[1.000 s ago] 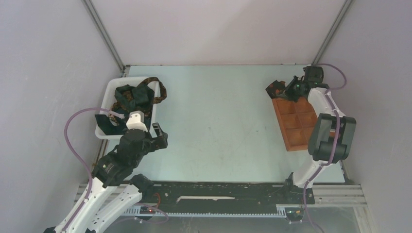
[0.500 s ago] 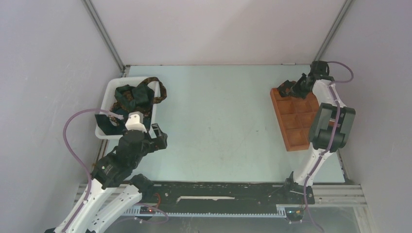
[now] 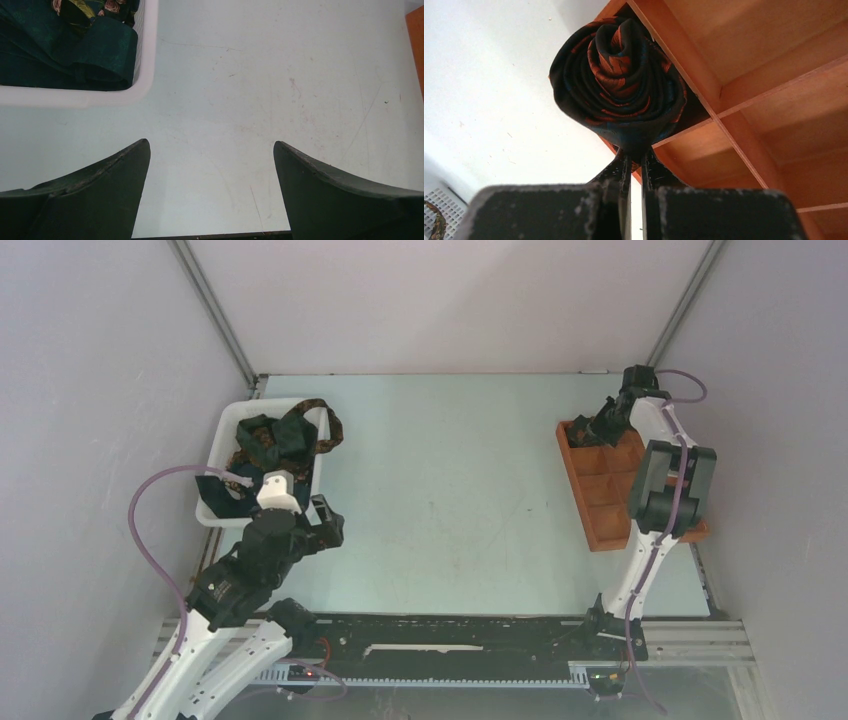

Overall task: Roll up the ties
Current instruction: Place the tie in the storage box, then reset both arms

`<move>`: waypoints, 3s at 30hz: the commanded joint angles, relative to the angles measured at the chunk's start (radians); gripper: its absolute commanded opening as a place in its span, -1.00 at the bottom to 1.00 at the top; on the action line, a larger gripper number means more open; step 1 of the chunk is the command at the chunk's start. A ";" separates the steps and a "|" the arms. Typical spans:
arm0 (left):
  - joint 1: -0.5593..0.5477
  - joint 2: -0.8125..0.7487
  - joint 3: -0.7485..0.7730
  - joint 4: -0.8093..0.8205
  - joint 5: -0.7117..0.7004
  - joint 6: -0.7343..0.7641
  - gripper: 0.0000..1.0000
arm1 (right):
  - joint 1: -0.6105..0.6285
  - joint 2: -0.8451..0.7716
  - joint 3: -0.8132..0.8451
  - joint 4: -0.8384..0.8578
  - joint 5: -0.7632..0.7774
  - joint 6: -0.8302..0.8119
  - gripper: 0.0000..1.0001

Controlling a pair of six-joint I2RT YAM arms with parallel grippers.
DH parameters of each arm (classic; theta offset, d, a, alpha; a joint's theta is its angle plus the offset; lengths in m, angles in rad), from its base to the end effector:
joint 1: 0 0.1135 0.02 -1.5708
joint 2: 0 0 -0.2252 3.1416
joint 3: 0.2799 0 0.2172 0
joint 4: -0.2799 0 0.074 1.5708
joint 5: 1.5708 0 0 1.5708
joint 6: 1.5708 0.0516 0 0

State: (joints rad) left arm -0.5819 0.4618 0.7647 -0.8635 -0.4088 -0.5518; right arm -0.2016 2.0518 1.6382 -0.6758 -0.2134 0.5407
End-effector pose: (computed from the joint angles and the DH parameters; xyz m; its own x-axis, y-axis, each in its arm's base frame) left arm 0.0969 -0.0392 0.2689 -0.4952 -0.2500 -0.8320 -0.0429 0.9636 -0.2640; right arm 0.3912 -0.0688 0.1739 -0.6932 0.6551 -0.3003 0.5324 0.7464 0.3993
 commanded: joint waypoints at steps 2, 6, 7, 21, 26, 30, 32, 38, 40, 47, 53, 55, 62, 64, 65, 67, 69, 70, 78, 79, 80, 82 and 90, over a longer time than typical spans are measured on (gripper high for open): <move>0.004 -0.017 -0.002 0.010 -0.013 -0.015 0.99 | 0.013 0.064 0.082 -0.028 0.011 -0.012 -1.00; 0.004 -0.024 -0.002 0.010 -0.015 -0.016 0.99 | 0.013 0.105 0.098 -0.034 0.017 -0.017 -1.00; 0.004 -0.026 -0.002 0.009 -0.016 -0.016 0.99 | 0.014 0.114 0.103 -0.034 0.017 -0.021 -1.00; 0.004 -0.031 -0.002 0.009 -0.023 -0.016 0.99 | 0.052 0.075 0.075 -0.065 0.051 -0.068 -0.03; 0.004 -0.031 -0.003 0.010 -0.027 -0.016 0.99 | 0.054 0.016 0.046 -0.062 0.037 -0.070 0.19; 0.004 -0.031 -0.002 0.007 -0.033 -0.020 0.99 | 0.063 -0.051 0.020 -0.061 0.044 -0.073 0.34; 0.004 -0.031 -0.002 0.007 -0.036 -0.020 0.99 | 0.070 -0.097 0.015 -0.068 0.047 -0.079 0.40; 0.004 -0.021 -0.002 0.005 -0.041 -0.021 0.99 | 0.106 -0.233 0.000 -0.085 0.037 -0.093 0.53; 0.004 -0.019 -0.002 0.005 -0.041 -0.021 0.99 | 0.128 -0.295 -0.010 -0.088 0.051 -0.102 0.54; 0.004 -0.016 -0.001 0.003 -0.046 -0.022 0.99 | 0.236 -0.526 -0.103 -0.028 0.000 -0.160 0.56; 0.004 -0.003 -0.001 0.004 -0.054 -0.021 0.99 | 0.316 -0.801 -0.251 0.099 -0.016 -0.196 0.59; 0.004 0.005 0.001 0.002 -0.056 -0.022 0.99 | 0.329 -0.894 -0.302 0.138 -0.025 -0.195 0.67; 0.004 0.031 0.004 0.000 -0.055 -0.019 0.99 | 0.352 -1.211 -0.565 0.362 -0.058 -0.131 0.99; 0.004 0.035 0.005 0.000 -0.053 -0.020 0.99 | 0.352 -1.286 -0.664 0.446 -0.045 -0.107 0.99; 0.004 0.037 0.007 0.000 -0.052 -0.021 0.99 | 0.353 -1.317 -0.701 0.474 -0.034 -0.095 0.99; 0.004 0.041 0.011 0.001 -0.048 -0.014 0.99 | 0.352 -1.364 -0.761 0.507 0.005 -0.078 0.99; 0.004 0.041 0.012 0.003 -0.056 -0.005 0.99 | 0.352 -1.389 -0.794 0.527 0.041 -0.056 0.99; 0.004 0.041 0.017 -0.001 -0.070 -0.006 0.99 | 0.353 -1.398 -0.810 0.543 0.048 -0.052 1.00; 0.004 -0.005 0.025 -0.083 -0.145 -0.103 0.99 | 0.353 -1.408 -0.861 0.554 0.080 -0.050 0.99; 0.004 -0.015 0.015 -0.082 -0.150 -0.109 0.99 | 0.352 -1.407 -0.865 0.556 0.083 -0.051 0.99; 0.004 -0.025 0.003 -0.081 -0.152 -0.115 0.99 | 0.353 -1.410 -0.868 0.557 0.083 -0.050 0.99; 0.004 -0.047 -0.028 -0.074 -0.153 -0.127 0.99 | 0.352 -1.408 -0.872 0.560 0.082 -0.050 0.99; 0.004 -0.052 -0.041 -0.072 -0.147 -0.153 0.99 | 0.355 -1.404 -0.877 0.571 0.067 -0.041 0.99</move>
State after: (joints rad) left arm -0.5819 0.4103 0.7280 -0.9482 -0.5308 -0.6643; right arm 0.1486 0.6521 0.7647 -0.1673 -0.1532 0.4900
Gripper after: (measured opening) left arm 0.996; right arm 0.996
